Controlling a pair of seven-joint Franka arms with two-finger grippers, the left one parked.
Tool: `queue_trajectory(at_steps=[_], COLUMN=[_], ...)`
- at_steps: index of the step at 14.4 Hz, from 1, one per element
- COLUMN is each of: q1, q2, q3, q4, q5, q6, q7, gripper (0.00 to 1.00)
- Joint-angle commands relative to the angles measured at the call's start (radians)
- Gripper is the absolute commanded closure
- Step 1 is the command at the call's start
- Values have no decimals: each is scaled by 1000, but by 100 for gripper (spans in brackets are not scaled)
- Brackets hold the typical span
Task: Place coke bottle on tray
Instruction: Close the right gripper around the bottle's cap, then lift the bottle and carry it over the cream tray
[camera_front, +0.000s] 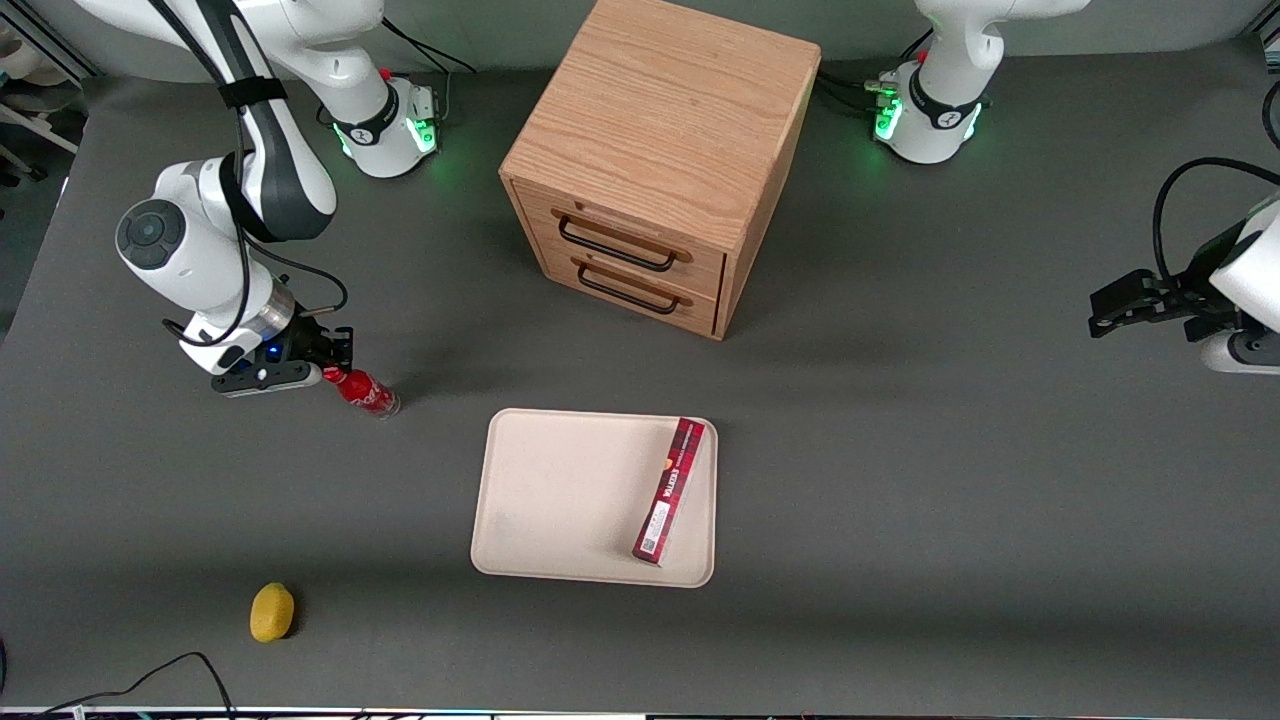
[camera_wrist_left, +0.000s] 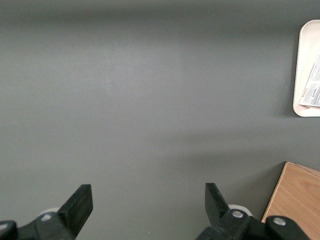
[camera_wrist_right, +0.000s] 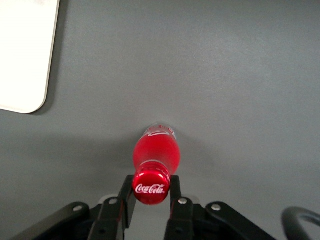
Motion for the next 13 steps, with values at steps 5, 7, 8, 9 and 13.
queue_trajectory(at_steps=[5, 7, 8, 9, 13], q1=[-7, -10, -13, -11, -10], q2=[-193, -188, -179, -164, -8], q3=[-11, -16, -16, -16, -11], q4=[108, 304, 408, 507, 878], q5=[-14, -14, -14, -14, -10], q6=[-391, -641, -750, -842, -1104], q7=[-38, -48, -48, -45, -30], gripper=[100, 100, 100, 100, 100])
